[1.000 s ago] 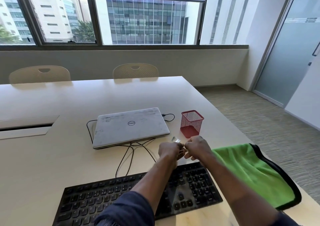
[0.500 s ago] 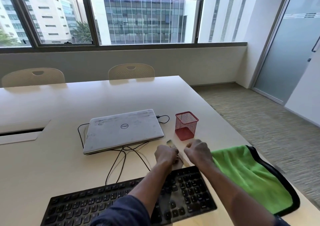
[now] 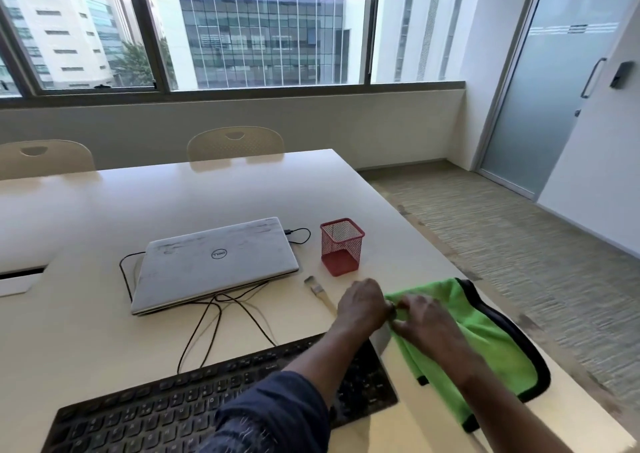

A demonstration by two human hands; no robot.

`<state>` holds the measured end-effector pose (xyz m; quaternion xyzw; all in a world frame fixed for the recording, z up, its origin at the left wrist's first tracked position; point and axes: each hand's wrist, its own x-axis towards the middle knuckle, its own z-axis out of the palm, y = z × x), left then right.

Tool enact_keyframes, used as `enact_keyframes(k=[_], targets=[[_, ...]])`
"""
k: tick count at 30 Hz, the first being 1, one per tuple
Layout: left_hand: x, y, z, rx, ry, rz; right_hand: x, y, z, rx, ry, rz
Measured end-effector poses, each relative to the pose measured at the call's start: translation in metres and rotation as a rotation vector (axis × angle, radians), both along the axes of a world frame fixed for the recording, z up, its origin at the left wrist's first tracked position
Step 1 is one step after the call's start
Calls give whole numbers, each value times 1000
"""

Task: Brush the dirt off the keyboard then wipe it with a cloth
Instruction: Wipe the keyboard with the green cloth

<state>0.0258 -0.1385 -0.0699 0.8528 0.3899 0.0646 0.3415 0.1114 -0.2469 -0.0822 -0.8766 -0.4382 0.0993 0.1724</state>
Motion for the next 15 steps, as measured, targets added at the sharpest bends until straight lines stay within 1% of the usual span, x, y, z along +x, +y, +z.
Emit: enact_keyframes(k=[3,6,8,10,12,14,15], targets=[[6,0,1,-51,-30,48,4,-5,-1,57,22,38],[6,2,9,-161,-137,65,8,-13,0,127,21,52],[7,-2,17,-277,-249,73,10,-21,2,136,-102,25],[6,-11,26,-495,-399,99,12,-30,6,203,-181,22],[6,-21,36,-692,-514,114,12,-37,12,324,-141,39],[5,-31,44,-764,-591,112,8,-44,25,441,-50,14],[1,-36,50,-767,-638,97,6,-46,34,474,-23,3]])
